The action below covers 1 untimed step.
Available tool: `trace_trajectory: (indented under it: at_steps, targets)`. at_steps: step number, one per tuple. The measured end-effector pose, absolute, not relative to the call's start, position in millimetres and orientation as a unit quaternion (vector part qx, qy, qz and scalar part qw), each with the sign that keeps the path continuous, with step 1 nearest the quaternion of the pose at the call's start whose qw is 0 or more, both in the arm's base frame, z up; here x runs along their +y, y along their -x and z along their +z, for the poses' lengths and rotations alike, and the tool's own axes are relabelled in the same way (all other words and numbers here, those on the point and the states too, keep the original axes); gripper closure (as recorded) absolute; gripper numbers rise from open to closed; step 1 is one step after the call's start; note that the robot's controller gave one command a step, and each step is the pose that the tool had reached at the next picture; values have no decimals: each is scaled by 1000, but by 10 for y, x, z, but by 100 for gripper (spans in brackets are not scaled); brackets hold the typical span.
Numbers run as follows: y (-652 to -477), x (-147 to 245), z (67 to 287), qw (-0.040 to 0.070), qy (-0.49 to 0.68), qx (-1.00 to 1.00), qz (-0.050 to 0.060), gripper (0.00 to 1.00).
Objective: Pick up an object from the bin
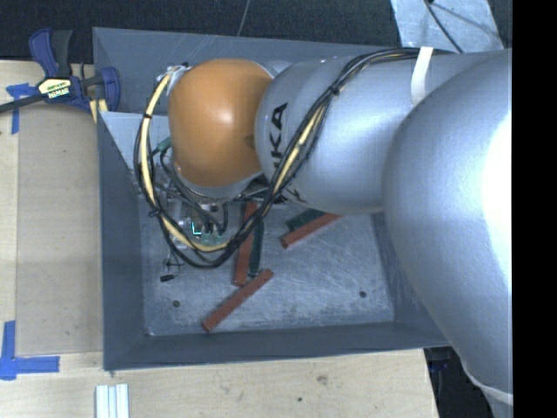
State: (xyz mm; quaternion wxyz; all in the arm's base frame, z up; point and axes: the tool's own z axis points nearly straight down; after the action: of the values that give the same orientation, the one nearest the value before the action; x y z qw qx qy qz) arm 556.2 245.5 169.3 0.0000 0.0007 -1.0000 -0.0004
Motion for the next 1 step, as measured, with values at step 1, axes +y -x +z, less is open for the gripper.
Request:
trace_trajectory:
  at_steps: [1]
  targets:
    - [-5571, 2451, 1703, -1, 0, -1000, -1, 0]
